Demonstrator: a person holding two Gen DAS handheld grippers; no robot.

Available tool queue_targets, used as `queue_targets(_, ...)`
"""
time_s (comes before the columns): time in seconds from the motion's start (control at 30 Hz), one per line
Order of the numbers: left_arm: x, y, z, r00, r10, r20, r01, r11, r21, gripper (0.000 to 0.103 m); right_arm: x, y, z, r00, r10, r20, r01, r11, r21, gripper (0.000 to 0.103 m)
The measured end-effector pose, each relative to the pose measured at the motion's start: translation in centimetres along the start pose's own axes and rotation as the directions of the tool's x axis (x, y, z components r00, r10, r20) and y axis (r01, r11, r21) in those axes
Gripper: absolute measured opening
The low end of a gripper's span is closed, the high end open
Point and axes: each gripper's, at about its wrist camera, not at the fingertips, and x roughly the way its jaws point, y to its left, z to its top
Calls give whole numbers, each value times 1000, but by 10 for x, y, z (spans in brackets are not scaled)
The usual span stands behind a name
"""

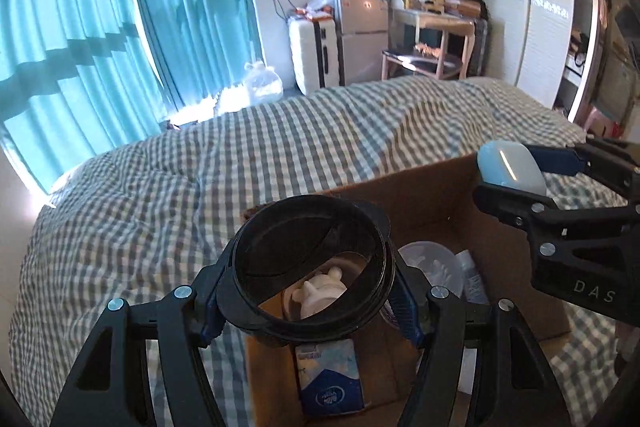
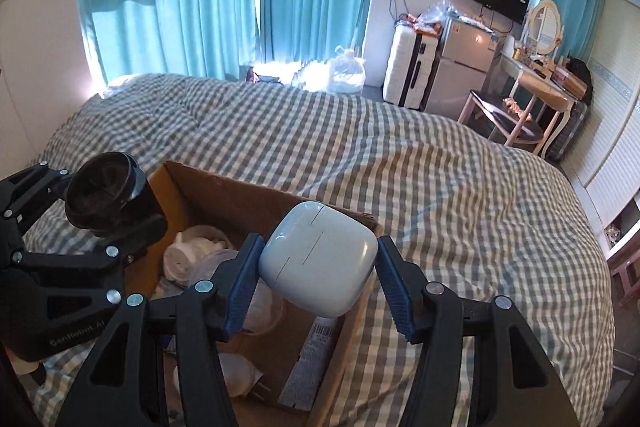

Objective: Organize objects

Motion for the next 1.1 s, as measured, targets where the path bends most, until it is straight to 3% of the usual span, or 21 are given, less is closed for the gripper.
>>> queue_targets(0.33,39,-5,-8,996,-23,-89,27,999,45,68,39,7,0,999,-37,-24,35,996,-76,57)
queue_targets(0.77,42,-20,-8,996,-25,-86,33,995,99,70,42,11,1,999,-38,-38,35,996,-76,57)
queue_targets(0.9,31,-20,-5,999,-26,-45,31,994,100,86,30,7,5,999,-30,-13,29,999,-46,71)
queue_targets(1.1,8,-13,7,999,-54,-1,54,996,74,94,11,2,13,999,-37,6,38,999,-31,77)
